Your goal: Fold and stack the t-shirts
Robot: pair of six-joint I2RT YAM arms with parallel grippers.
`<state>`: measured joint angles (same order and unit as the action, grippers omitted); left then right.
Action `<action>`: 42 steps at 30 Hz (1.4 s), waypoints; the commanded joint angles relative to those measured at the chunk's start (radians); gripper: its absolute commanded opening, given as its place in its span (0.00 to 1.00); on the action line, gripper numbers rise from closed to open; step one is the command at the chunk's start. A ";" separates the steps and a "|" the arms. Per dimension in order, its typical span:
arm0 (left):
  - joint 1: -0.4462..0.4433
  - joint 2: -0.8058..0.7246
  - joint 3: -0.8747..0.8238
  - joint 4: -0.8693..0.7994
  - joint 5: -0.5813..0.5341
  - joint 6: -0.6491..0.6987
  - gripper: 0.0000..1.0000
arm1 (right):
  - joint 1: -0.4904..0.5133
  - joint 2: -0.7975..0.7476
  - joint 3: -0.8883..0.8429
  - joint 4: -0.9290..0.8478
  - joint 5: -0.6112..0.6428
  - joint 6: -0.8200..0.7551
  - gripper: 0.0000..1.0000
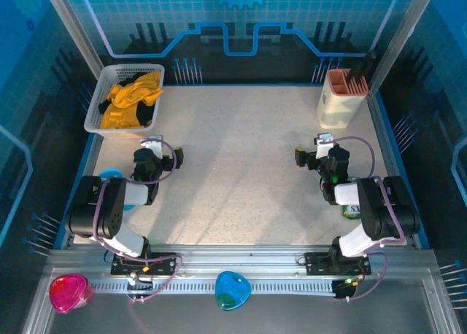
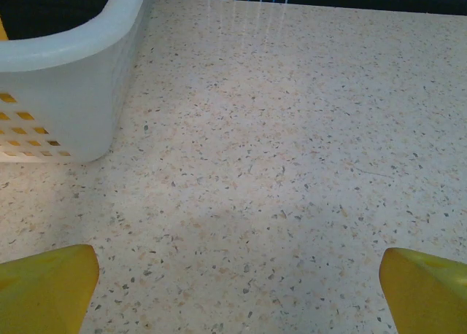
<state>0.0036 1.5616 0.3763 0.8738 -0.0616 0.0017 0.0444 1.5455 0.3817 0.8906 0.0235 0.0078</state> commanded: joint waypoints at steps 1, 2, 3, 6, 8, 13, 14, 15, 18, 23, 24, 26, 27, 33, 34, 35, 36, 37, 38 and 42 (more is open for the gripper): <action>-0.004 -0.011 0.010 0.037 0.013 0.002 0.99 | -0.011 -0.009 0.005 0.018 0.018 0.014 1.00; -0.004 -0.011 0.009 0.036 0.013 0.002 0.99 | -0.011 -0.010 0.005 0.017 0.018 0.014 1.00; -0.005 -0.011 0.010 0.036 0.012 0.002 0.99 | -0.010 -0.009 0.005 0.016 0.018 0.014 1.00; -0.005 -0.011 0.009 0.037 0.010 0.003 0.99 | -0.010 -0.009 0.006 0.017 0.018 0.014 1.00; -0.005 -0.011 0.010 0.036 0.010 0.001 0.99 | -0.011 -0.009 0.004 0.018 0.016 0.014 1.00; -0.005 -0.011 0.010 0.037 0.012 0.001 0.99 | -0.011 -0.010 0.003 0.019 0.014 0.015 1.00; -0.005 -0.011 0.010 0.036 0.011 0.001 0.99 | -0.010 -0.009 0.004 0.019 0.014 0.014 1.00; -0.005 -0.011 0.010 0.037 0.011 0.001 0.99 | -0.012 -0.009 0.004 0.020 0.013 0.014 1.00; -0.005 -0.011 0.009 0.036 0.011 0.000 0.99 | -0.012 -0.009 0.002 0.021 0.011 0.016 1.00; -0.005 -0.011 0.010 0.037 0.012 0.000 1.00 | -0.014 -0.009 0.003 0.020 0.010 0.015 1.00; -0.005 -0.011 0.009 0.037 0.012 0.000 0.99 | -0.014 -0.009 0.003 0.019 0.010 0.015 1.00; -0.005 -0.011 0.010 0.036 0.012 0.000 0.99 | -0.014 -0.010 0.003 0.019 0.010 0.015 1.00; -0.005 -0.011 0.009 0.036 0.012 0.000 1.00 | -0.013 -0.009 0.004 0.018 0.008 0.014 1.00; -0.006 -0.011 0.011 0.036 0.012 0.001 1.00 | -0.008 -0.010 0.007 0.014 0.018 0.009 1.00; -0.005 -0.011 0.009 0.035 0.010 0.001 0.99 | -0.008 -0.009 0.007 0.012 0.019 0.009 1.00; -0.007 -0.011 0.010 0.039 0.002 0.004 0.99 | -0.008 -0.009 0.008 0.011 0.018 0.009 1.00; -0.016 -0.022 0.012 0.032 -0.029 0.006 0.99 | -0.008 -0.009 0.006 0.015 0.019 0.011 1.00; -0.030 -0.057 0.016 -0.004 -0.061 0.012 0.99 | -0.002 -0.022 0.000 0.022 0.042 0.011 1.00; -0.048 -0.104 0.030 -0.068 -0.094 0.024 0.99 | 0.017 -0.063 -0.011 0.010 0.093 0.001 1.00; -0.144 -0.334 0.207 -0.518 -0.323 -0.011 0.99 | 0.109 -0.423 0.059 -0.381 0.287 0.022 1.00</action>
<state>-0.0944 1.3628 0.4389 0.6247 -0.2077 0.0063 0.1120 1.3193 0.3748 0.7200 0.1642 0.0025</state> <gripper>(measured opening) 0.993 0.996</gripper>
